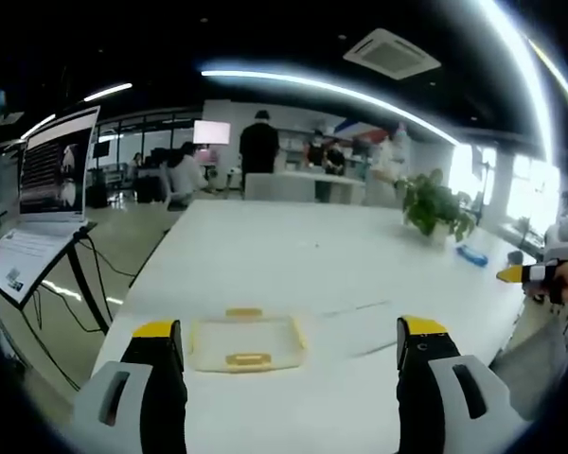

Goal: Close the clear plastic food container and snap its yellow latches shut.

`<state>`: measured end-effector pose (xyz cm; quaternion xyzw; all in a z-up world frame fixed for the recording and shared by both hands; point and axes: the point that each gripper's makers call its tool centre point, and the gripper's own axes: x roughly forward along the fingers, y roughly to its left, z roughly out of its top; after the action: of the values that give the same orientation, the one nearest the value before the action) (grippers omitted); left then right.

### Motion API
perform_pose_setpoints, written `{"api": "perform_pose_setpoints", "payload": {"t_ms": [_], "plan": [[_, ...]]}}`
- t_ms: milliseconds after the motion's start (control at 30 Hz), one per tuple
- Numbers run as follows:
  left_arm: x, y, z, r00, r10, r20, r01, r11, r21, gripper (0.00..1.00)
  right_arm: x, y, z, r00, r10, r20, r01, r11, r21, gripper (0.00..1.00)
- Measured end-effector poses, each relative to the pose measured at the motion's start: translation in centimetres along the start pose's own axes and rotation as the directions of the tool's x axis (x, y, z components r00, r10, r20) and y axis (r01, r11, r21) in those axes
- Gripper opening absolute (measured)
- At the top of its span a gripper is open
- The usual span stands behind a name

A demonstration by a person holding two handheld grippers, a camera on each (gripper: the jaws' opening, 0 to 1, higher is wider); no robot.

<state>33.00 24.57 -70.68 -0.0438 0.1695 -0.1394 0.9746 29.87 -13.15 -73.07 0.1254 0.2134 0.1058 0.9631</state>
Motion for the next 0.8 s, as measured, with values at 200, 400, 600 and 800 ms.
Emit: {"api": "perform_pose_setpoints", "payload": {"t_ms": [200, 400, 600, 800], "plan": [[0.1, 0.2, -0.2, 1.000, 0.001, -0.008, -0.001, 1.000, -0.001, 0.91, 0.1, 0.1, -0.2, 1.000, 0.001, -0.007, -0.001, 1.000, -0.002, 0.65], [0.3, 0.5, -0.1, 1.000, 0.002, -0.011, -0.002, 1.000, 0.001, 0.90, 0.3, 0.3, -0.4, 1.000, 0.000, -0.017, 0.000, 1.000, -0.007, 0.65], [0.7, 0.8, -0.1, 1.000, 0.000, -0.018, 0.000, 1.000, 0.008, 0.89, 0.6, 0.4, -0.3, 1.000, 0.003, -0.018, -0.003, 1.000, -0.001, 0.65], [0.7, 1.7, 0.3, 1.000, 0.004, -0.020, -0.003, 1.000, 0.029, 0.89, 0.9, 0.7, -0.3, 1.000, 0.008, -0.018, -0.008, 1.000, -0.005, 0.65]]}}
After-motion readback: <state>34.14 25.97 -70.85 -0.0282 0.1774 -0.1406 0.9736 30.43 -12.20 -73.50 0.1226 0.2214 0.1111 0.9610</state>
